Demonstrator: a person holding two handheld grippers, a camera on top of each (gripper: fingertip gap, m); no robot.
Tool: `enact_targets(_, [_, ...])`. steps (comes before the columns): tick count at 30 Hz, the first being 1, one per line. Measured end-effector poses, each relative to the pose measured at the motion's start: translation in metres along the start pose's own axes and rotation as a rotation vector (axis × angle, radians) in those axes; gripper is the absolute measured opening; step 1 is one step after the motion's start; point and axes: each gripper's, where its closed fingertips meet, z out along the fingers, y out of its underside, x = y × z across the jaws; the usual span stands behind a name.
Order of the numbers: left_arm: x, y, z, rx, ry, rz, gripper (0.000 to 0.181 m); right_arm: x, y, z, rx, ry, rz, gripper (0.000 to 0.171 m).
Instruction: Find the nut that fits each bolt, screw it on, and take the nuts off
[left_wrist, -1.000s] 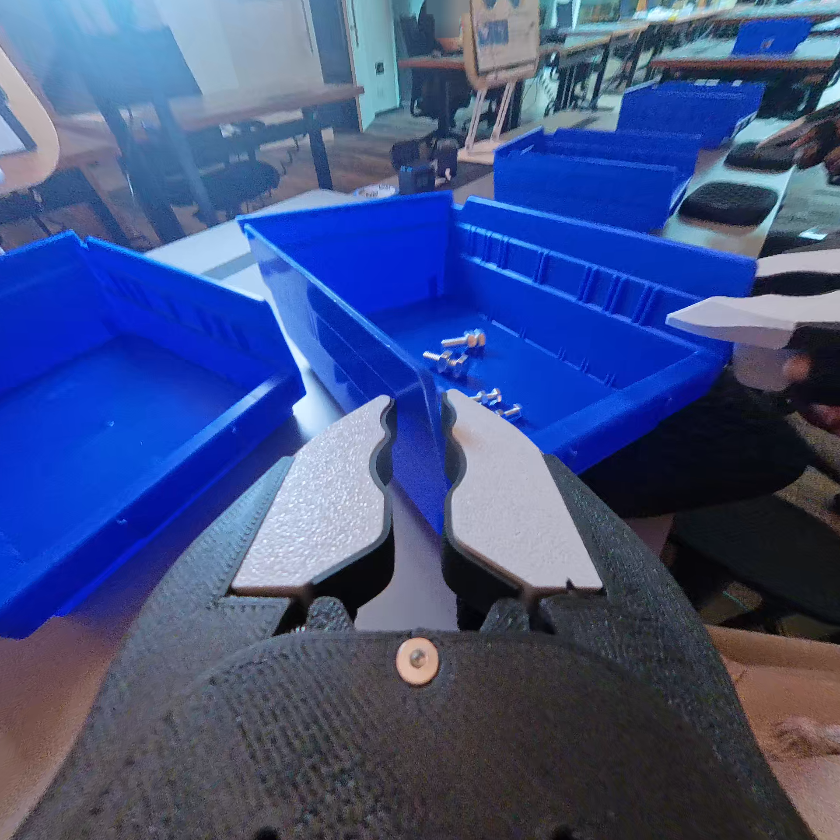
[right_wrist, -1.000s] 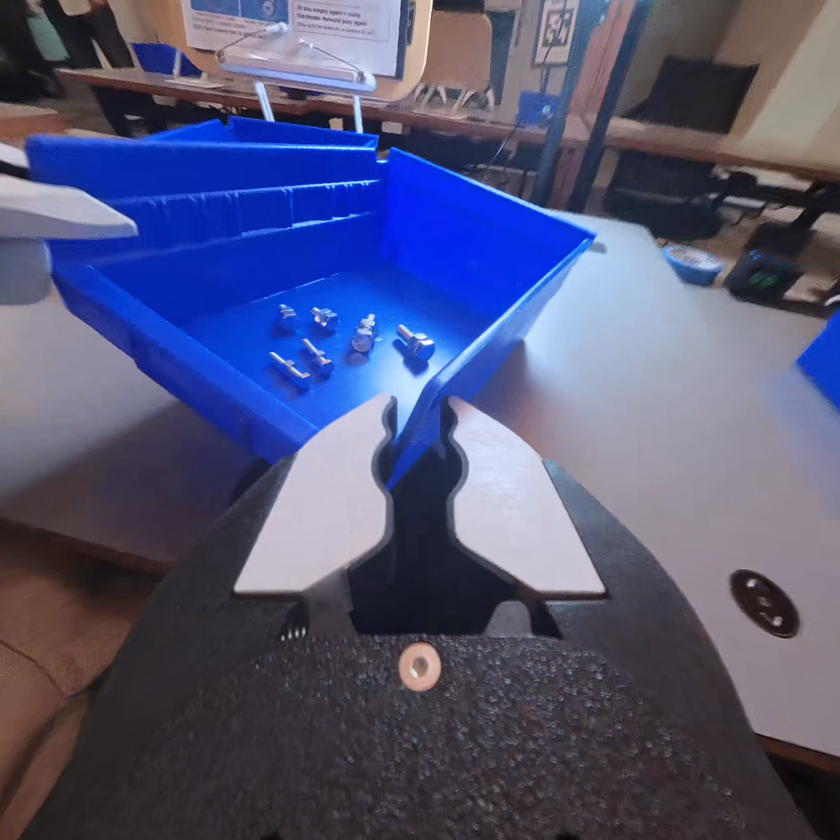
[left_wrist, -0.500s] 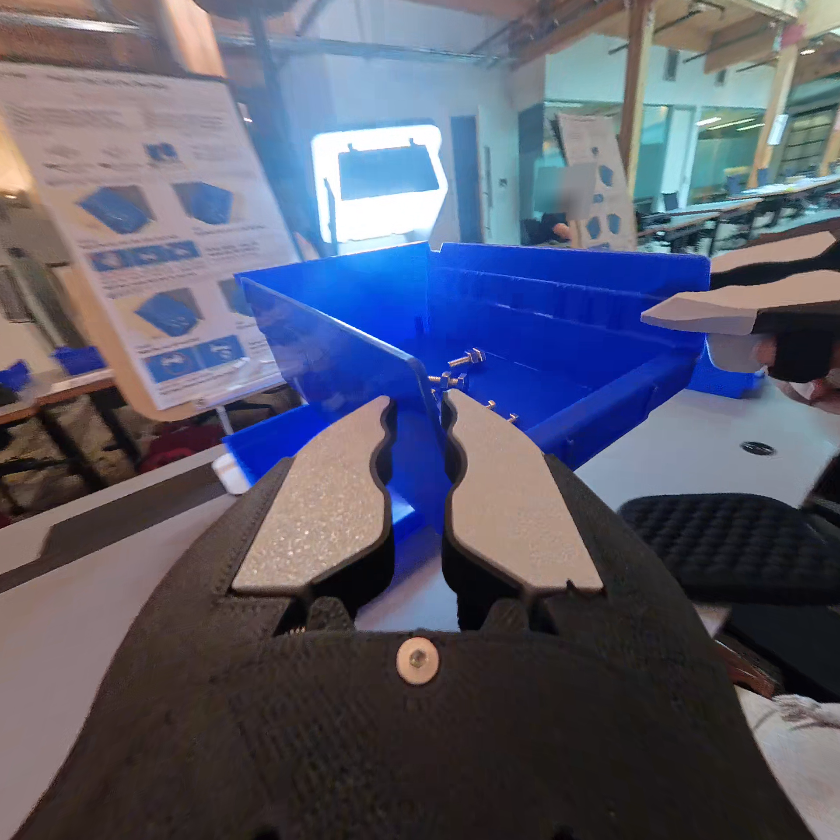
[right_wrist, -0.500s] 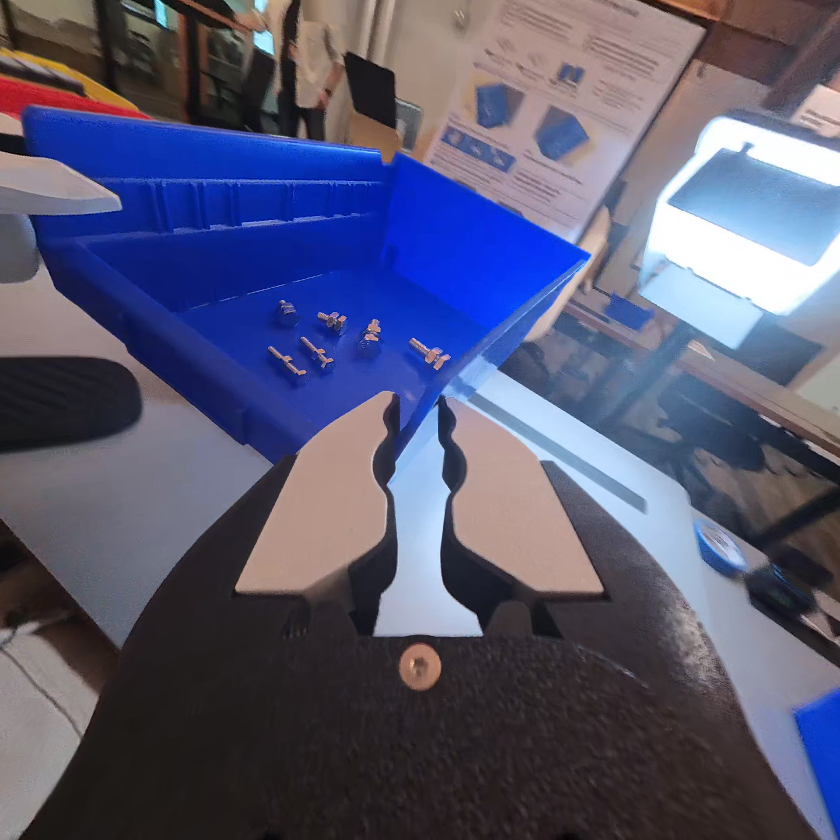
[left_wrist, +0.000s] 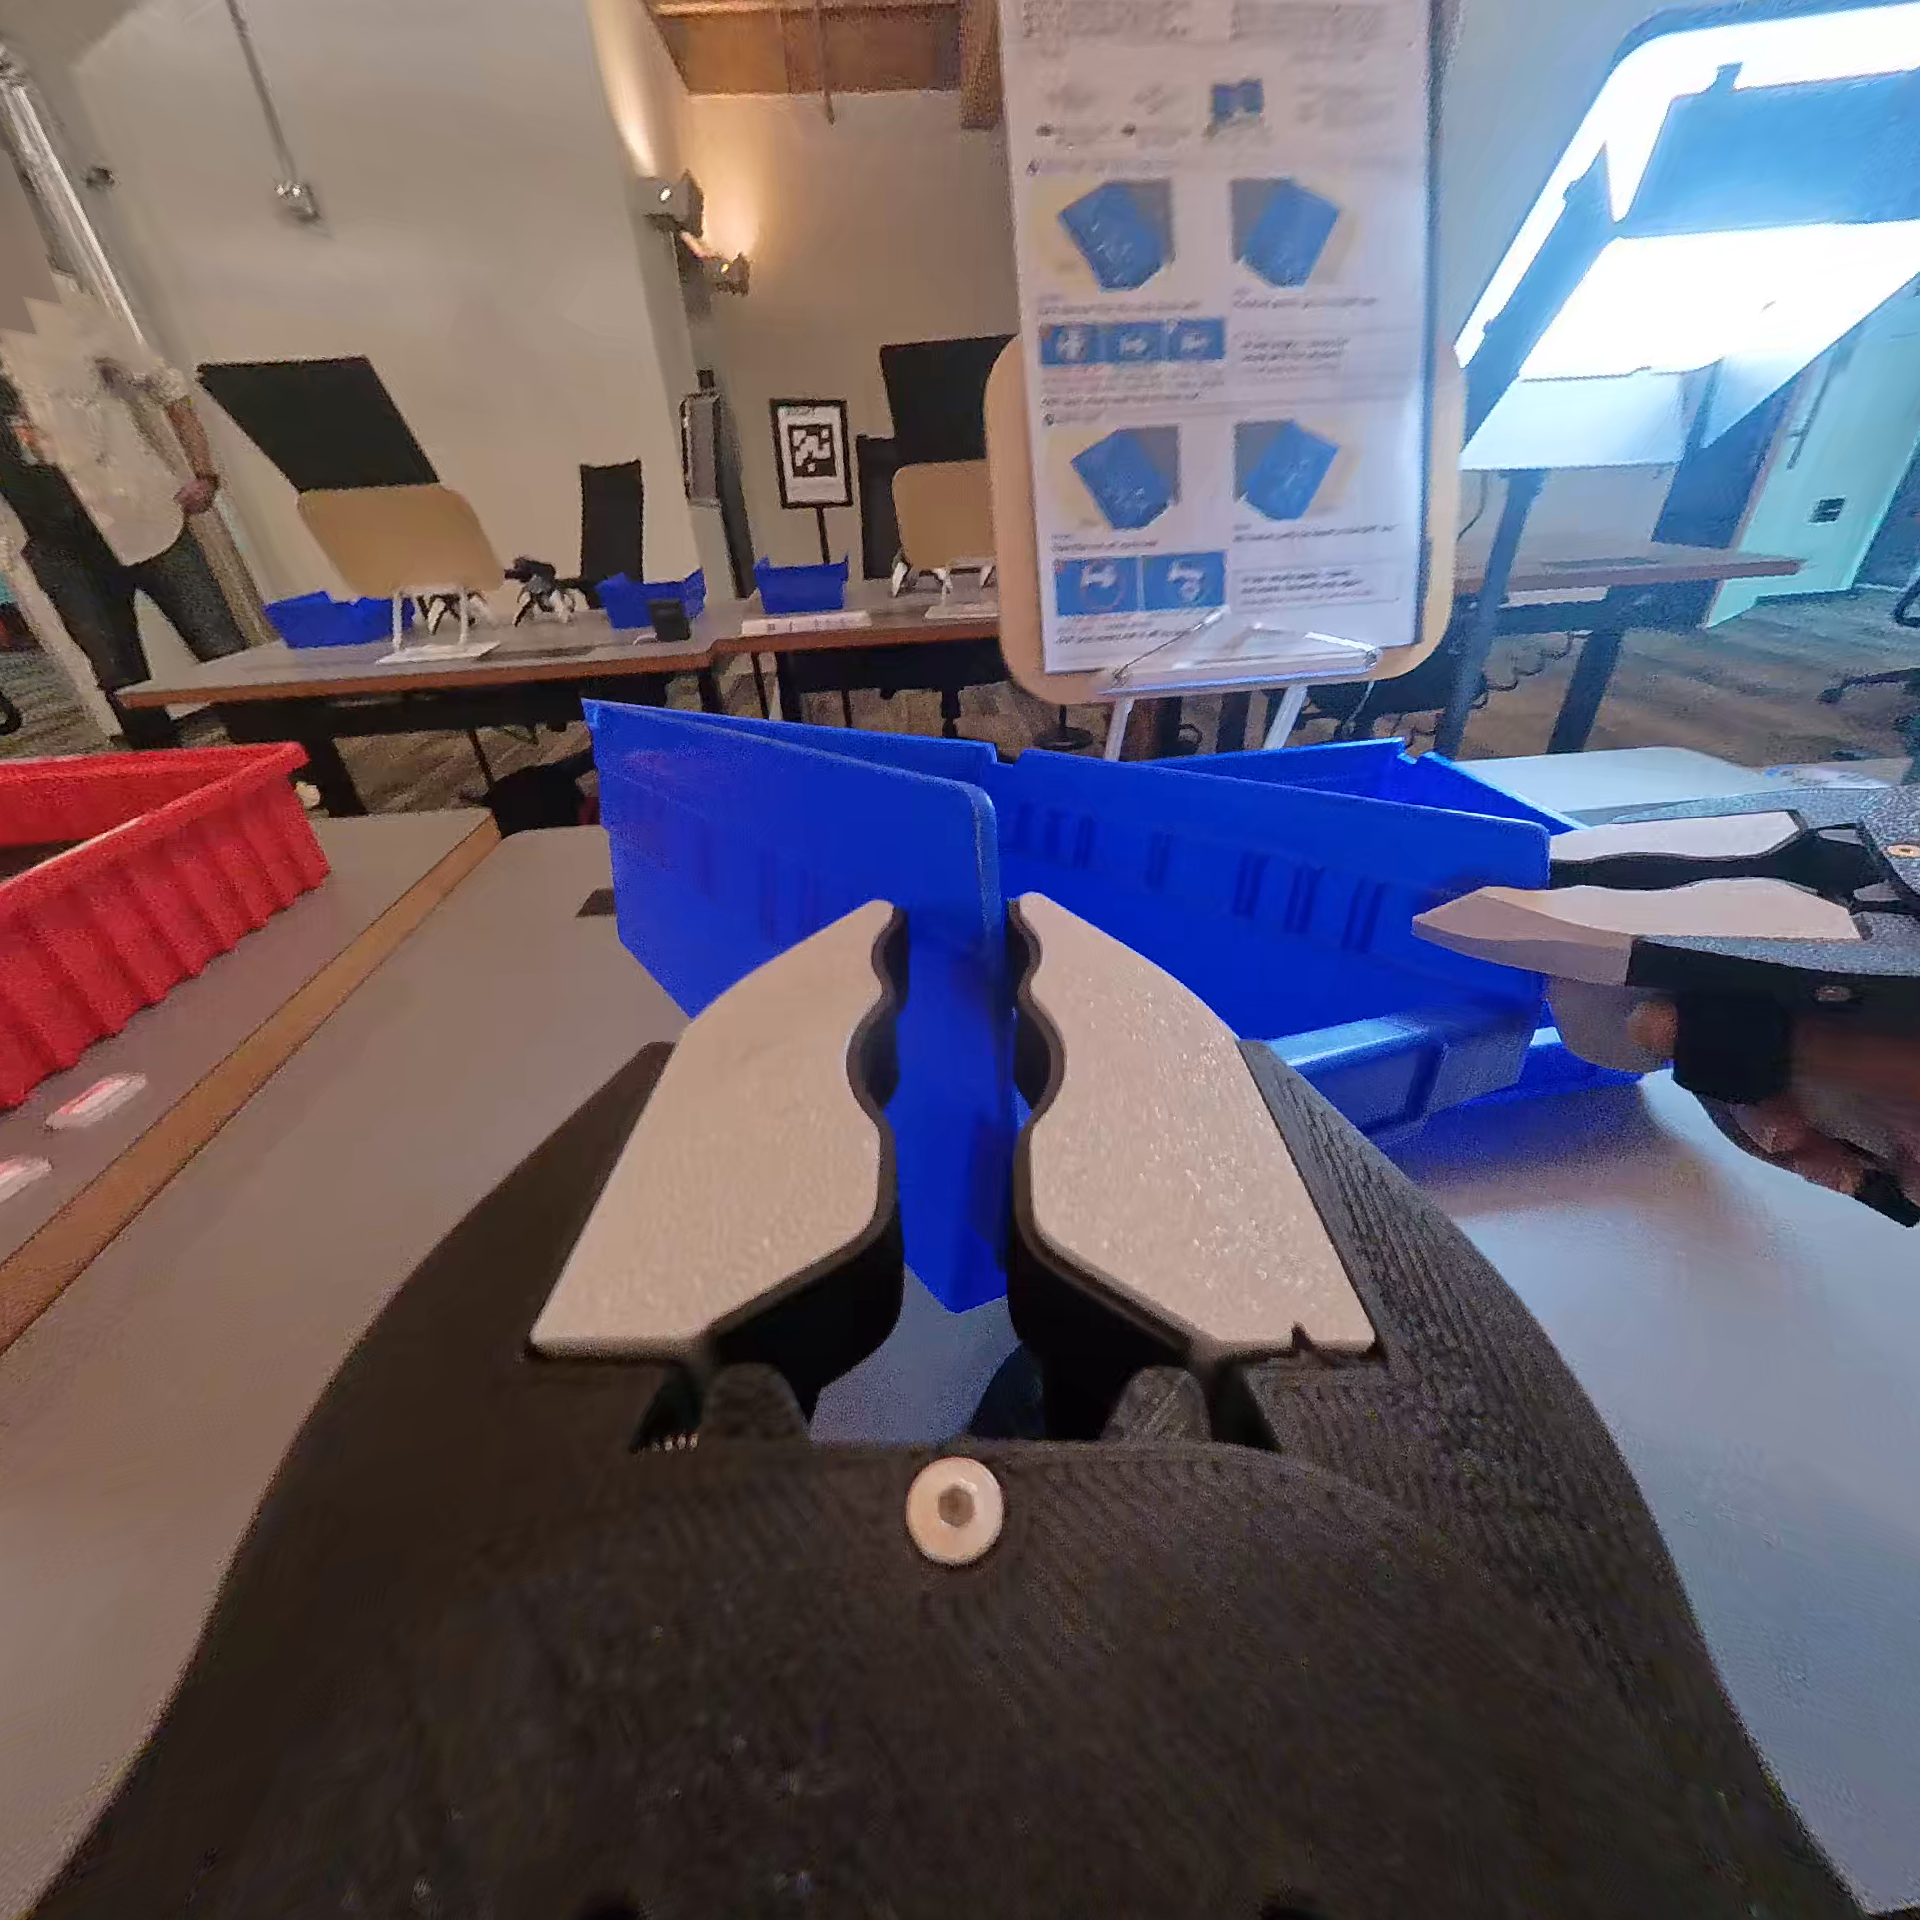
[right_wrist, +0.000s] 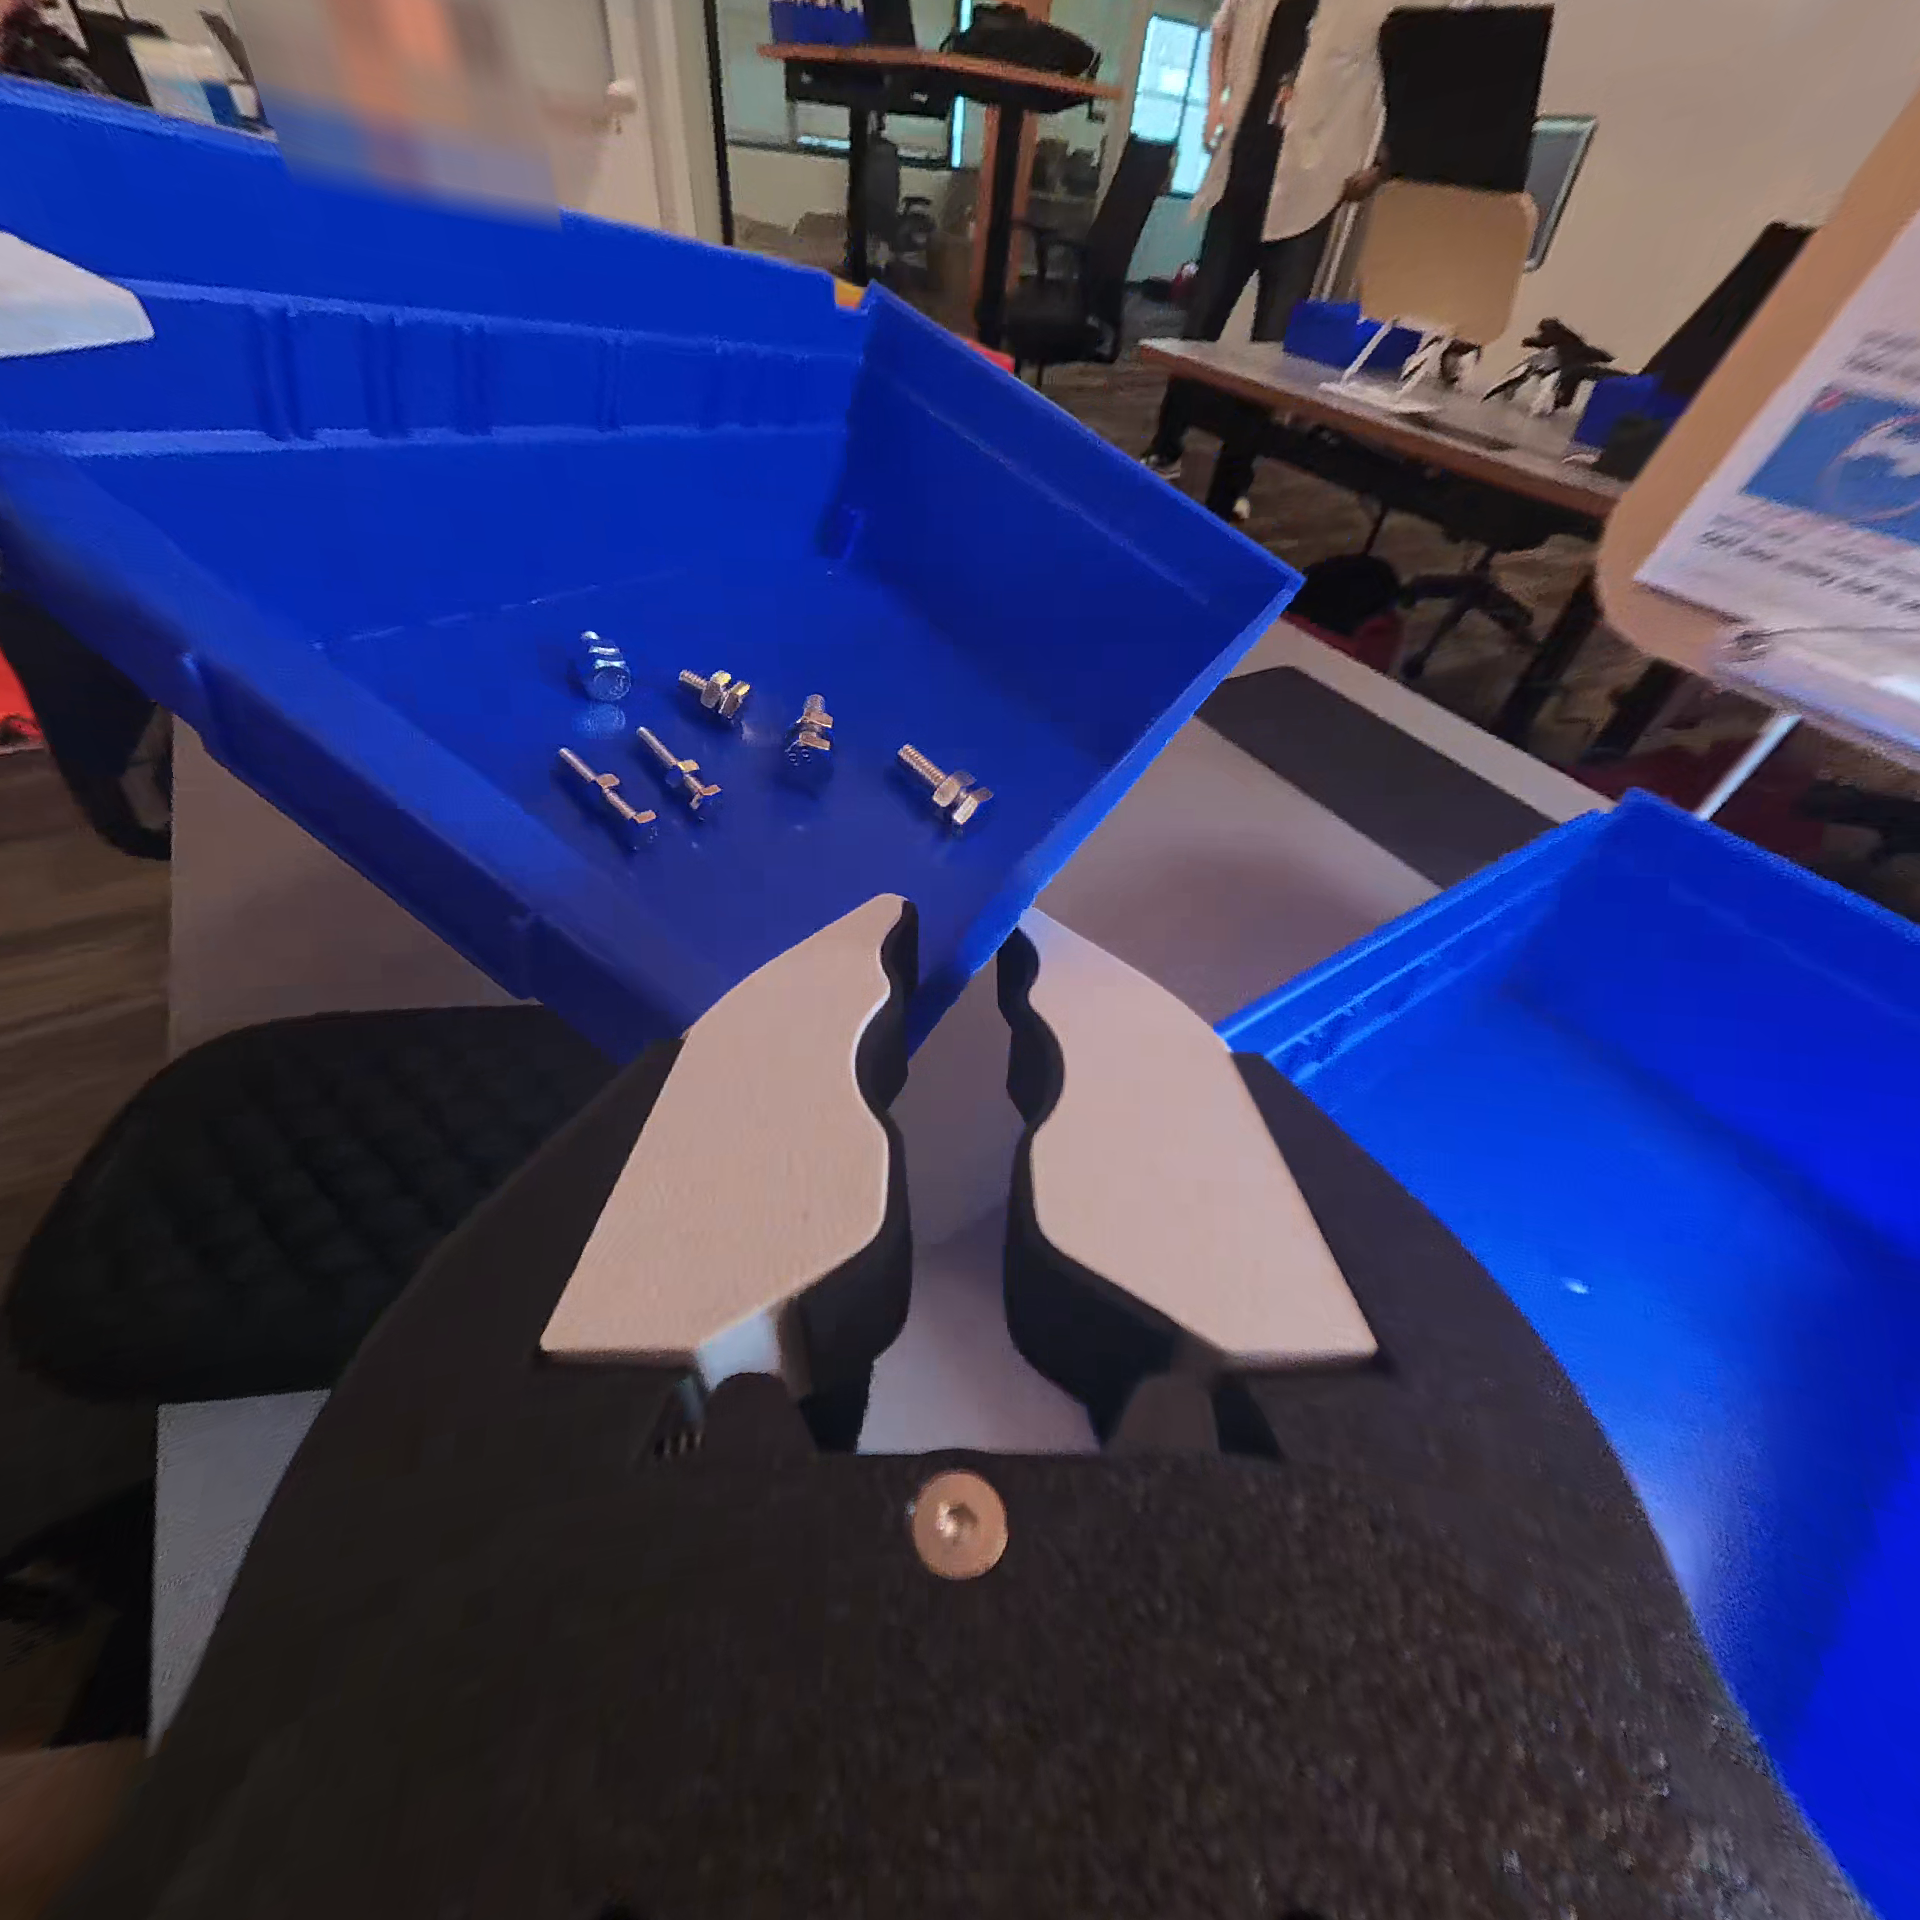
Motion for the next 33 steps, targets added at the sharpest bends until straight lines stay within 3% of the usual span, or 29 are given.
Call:
enact_targets(9, [-0.054, 0.092, 0.018, -0.137, -0.128, 0.001, 0.014, -0.008, 0.051, 0.074, -0.083, -0.034, -0.007, 0.016])
enact_targets(12, [-0.063, 0.120, 0.031, -0.203, -0.163, -0.028, 0.013, -0.009, 0.059, 0.079, -0.160, -0.087, -0.028, 0.036])
enact_targets(15, [-0.054, 0.140, 0.044, -0.265, -0.097, -0.068, 0.014, 0.010, 0.063, 0.045, -0.223, -0.070, -0.192, 0.050])
enact_targets(17, [-0.057, 0.133, 0.044, -0.230, -0.103, -0.074, 0.023, 0.037, 0.079, 0.018, -0.342, -0.049, -0.287, 0.058])
enact_targets(19, [-0.060, 0.102, 0.038, -0.140, -0.152, 0.068, 0.030, 0.070, 0.109, -0.003, -0.518, -0.041, -0.367, 0.066])
enact_targets(21, [-0.018, 0.078, 0.044, -0.104, -0.023, 0.283, 0.024, 0.098, 0.141, -0.016, -0.694, -0.041, -0.441, 0.070])
enact_targets(22, [0.008, 0.080, 0.052, -0.158, 0.077, 0.363, 0.027, 0.106, 0.157, -0.022, -0.778, -0.049, -0.475, 0.068])
enact_targets(24, [0.050, 0.111, 0.071, -0.385, 0.279, 0.451, 0.041, 0.118, 0.175, -0.029, -0.870, -0.039, -0.560, 0.045])
enact_targets(26, [0.057, 0.154, 0.089, -0.631, 0.364, 0.551, 0.054, 0.119, 0.179, -0.036, -0.865, -0.031, -0.599, 0.033])
enact_targets(28, [0.052, 0.185, 0.098, -0.791, 0.405, 0.677, 0.049, 0.122, 0.184, -0.056, -0.908, 0.005, -0.610, 0.033])
enact_targets(33, [0.056, 0.194, 0.104, -0.856, 0.532, 0.698, 0.024, 0.124, 0.199, -0.126, -0.929, 0.034, -0.564, 0.033])
